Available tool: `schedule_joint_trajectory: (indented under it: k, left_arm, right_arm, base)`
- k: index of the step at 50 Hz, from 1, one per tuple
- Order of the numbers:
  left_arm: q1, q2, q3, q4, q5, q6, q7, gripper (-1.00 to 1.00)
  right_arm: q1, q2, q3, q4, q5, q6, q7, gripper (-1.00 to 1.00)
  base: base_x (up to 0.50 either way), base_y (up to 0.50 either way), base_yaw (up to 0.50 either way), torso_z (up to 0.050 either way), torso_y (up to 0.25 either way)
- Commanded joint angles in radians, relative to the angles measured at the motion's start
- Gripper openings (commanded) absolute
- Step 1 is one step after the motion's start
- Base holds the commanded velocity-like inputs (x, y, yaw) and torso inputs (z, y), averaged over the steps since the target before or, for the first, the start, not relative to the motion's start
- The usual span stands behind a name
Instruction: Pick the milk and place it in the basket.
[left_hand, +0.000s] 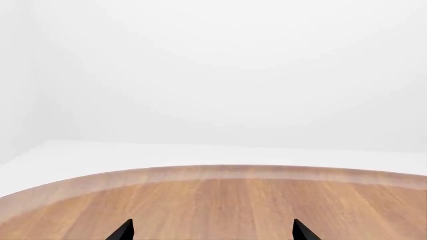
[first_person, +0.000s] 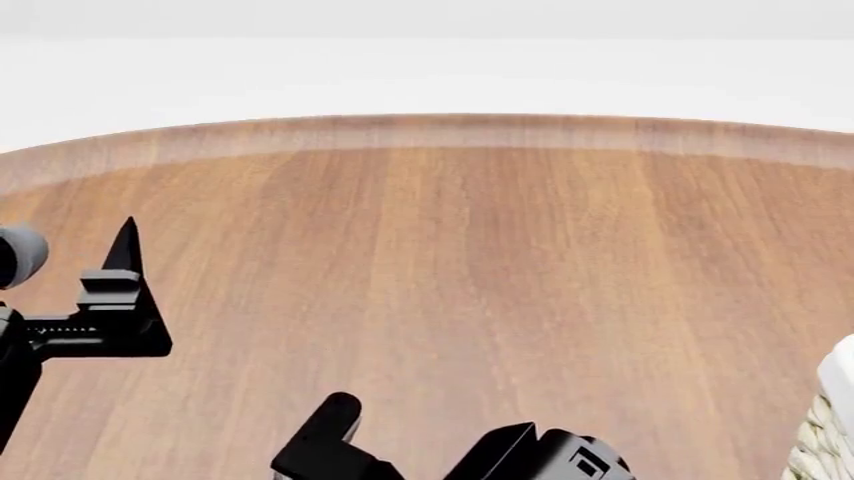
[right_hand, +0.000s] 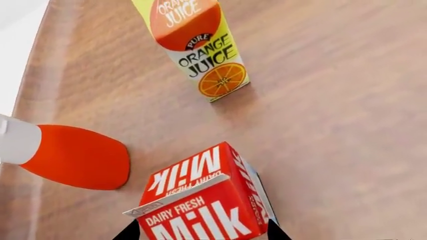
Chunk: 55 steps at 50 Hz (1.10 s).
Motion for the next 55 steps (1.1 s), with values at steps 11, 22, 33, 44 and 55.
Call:
schedule_joint_trajectory:
  k: [11, 22, 33, 44, 55]
  left_arm:
    - [-0.010, -0.005, -0.006, -0.012, -0.013, 0.005, -0.010, 1.00]
    - [-0.030, -0.009, -0.023, -0.024, -0.025, -0.004, -0.018, 1.00]
    - [-0.036, -0.013, -0.021, -0.050, -0.022, 0.008, -0.021, 1.00]
    - [-0.037, -0.015, -0.018, -0.060, -0.022, 0.018, -0.026, 1.00]
    - [-0.031, -0.018, -0.010, -0.059, -0.024, 0.025, -0.030, 1.00]
  right_arm:
    - [0.020, 0.052, 0.385, -0.065, 0.115, 0.184, 0.512, -1.00]
    - [0.034, 0.103, 0.681, -0.174, 0.266, 0.298, 0.835, -1.00]
    - [0.140, 0.104, 0.963, -0.117, 0.491, 0.481, 1.187, -1.00]
    - [0.336, 0.205, 1.110, 0.015, 0.766, 0.538, 1.611, -1.00]
    - [0.490, 0.369, 1.052, 0.090, 1.118, 0.513, 2.001, -1.00]
  base:
    - [0.00, 0.00, 0.00, 0.000, 0.000]
    - [0.00, 0.00, 0.00, 0.000, 0.000]
    - [0.00, 0.00, 0.00, 0.000, 0.002]
    - [0.00, 0.00, 0.00, 0.000, 0.001]
    - [0.00, 0.00, 0.00, 0.000, 0.001]
